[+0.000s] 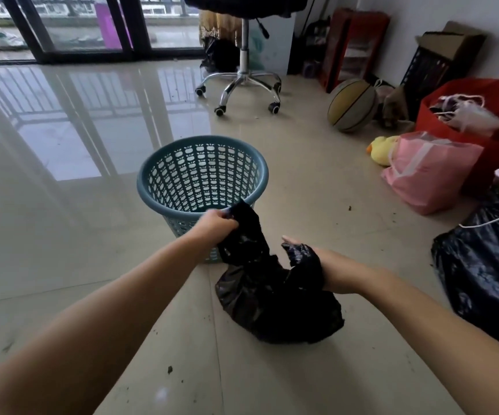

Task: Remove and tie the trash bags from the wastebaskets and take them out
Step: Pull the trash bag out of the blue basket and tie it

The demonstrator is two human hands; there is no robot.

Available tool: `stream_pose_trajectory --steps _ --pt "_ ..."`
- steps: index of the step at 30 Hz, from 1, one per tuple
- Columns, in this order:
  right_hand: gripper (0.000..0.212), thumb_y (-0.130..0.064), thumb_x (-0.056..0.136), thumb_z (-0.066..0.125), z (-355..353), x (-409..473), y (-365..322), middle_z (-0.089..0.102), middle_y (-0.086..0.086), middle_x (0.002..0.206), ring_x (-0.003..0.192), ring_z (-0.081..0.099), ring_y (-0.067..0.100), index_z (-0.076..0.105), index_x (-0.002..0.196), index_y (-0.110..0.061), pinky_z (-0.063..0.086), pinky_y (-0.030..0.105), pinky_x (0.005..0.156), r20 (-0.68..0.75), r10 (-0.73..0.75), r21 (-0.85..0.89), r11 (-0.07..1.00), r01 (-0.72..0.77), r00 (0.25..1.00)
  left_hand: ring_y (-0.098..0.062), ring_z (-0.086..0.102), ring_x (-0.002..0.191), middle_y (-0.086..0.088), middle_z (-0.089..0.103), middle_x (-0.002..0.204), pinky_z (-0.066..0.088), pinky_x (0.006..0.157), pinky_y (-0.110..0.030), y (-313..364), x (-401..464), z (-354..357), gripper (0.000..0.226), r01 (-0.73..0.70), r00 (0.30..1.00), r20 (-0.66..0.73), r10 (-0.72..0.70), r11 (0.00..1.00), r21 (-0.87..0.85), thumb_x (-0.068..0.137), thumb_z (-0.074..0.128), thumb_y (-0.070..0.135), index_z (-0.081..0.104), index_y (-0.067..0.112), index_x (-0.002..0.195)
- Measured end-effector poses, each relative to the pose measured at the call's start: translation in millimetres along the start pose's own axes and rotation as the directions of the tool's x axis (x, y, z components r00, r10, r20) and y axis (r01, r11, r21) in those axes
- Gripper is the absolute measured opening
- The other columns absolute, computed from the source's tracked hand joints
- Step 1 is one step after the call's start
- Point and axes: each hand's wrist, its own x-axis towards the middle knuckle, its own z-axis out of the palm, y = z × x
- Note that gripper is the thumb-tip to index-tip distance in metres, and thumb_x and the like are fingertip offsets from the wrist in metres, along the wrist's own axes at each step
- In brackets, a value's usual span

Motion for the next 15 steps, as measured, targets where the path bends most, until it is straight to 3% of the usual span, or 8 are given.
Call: stream_pose_trajectory --steps 2,3,5,7,9,11,13,15 --pt "0.012 -0.009 0.086 0.057 -14 -7 5 0.062 -0.002 0.090 0.079 0.059 0.013 0.056 0.090 -0.020 0.045 0.008 0.062 0.133 0.178 -0.185 0.971 -0.152 0.975 -0.021 0.061 0.072 -0.011 0.063 0.079 0.053 0.068 -0.025 12 2 -15 0.016 -0.132 0.982 -0.141 0.122 0.989 -0.063 0.091 0.051 0.013 0.062 0.012 0.079" --pt "0.018 -0.007 0.085 0.056 -18 -7 10 0.054 -0.001 0.072 0.063 0.052 0.011 0.049 0.073 -0.018 0.037 0.011 0.048 0.172 0.248 -0.269 0.943 -0.196 0.953 -0.025 0.062 0.076 -0.013 0.063 0.082 0.054 0.073 -0.033 18 4 -22 0.017 -0.187 0.966 -0.201 0.160 0.974 -0.125 0.091 0.050 0.017 0.063 0.010 0.083" --pt "0.029 -0.004 0.084 0.053 -26 -5 13 0.042 0.003 0.060 0.048 0.045 0.010 0.038 0.061 -0.013 0.028 0.018 0.041 0.168 0.340 -0.402 0.881 -0.250 0.926 -0.026 0.062 0.070 -0.011 0.062 0.076 0.054 0.069 -0.038 26 4 -33 0.022 -0.268 0.930 -0.322 0.177 0.927 -0.264 0.092 0.046 0.019 0.064 0.012 0.082" --pt "0.033 -0.002 0.084 0.048 -34 -3 13 0.034 0.003 0.056 0.041 0.034 0.013 0.031 0.058 -0.012 0.023 0.021 0.035 0.065 0.355 -0.453 0.843 -0.289 0.933 -0.020 0.051 0.058 -0.006 0.054 0.066 0.045 0.057 -0.032 31 5 -43 0.024 -0.339 0.879 -0.441 0.178 0.886 -0.317 0.090 0.042 0.017 0.058 0.017 0.072" --pt "0.026 -0.001 0.083 0.047 -44 -2 10 0.042 0.006 0.059 0.045 0.036 0.016 0.039 0.060 -0.010 0.025 0.020 0.035 -0.067 0.342 -0.500 0.801 -0.329 0.937 -0.022 0.049 0.064 -0.007 0.054 0.071 0.041 0.062 -0.034 33 5 -52 0.022 -0.374 0.835 -0.524 0.168 0.872 -0.317 0.087 0.041 0.018 0.055 0.018 0.071" --pt "0.010 -0.005 0.082 0.051 -55 -1 7 0.062 0.012 0.078 0.058 0.053 0.022 0.060 0.080 -0.007 0.041 0.024 0.047 -0.220 0.269 -0.490 0.801 -0.345 0.938 -0.023 0.054 0.073 -0.008 0.058 0.077 0.044 0.069 -0.037 35 1 -59 0.021 -0.390 0.815 -0.559 0.149 0.855 -0.341 0.087 0.041 0.018 0.056 0.018 0.074" --pt "0.017 -0.015 0.083 0.055 -64 -4 5 0.067 0.013 0.099 0.084 0.063 0.031 0.065 0.098 -0.018 0.053 0.033 0.069 -0.394 0.206 -0.433 0.818 -0.379 0.896 -0.023 0.059 0.069 -0.006 0.061 0.075 0.048 0.068 -0.036 40 -6 -63 0.022 -0.419 0.800 -0.582 0.142 0.828 -0.374 0.090 0.042 0.014 0.058 0.019 0.076" --pt "0.016 -0.018 0.083 0.058 -74 -10 -5 0.068 0.013 0.099 0.092 0.062 0.033 0.066 0.096 -0.018 0.052 0.037 0.077 -0.569 0.082 -0.309 0.901 -0.305 0.818 -0.017 0.060 0.060 -0.005 0.061 0.071 0.051 0.062 -0.030 50 -13 -63 0.021 -0.468 0.799 -0.574 0.180 0.784 -0.407 0.091 0.043 0.007 0.061 0.015 0.082"
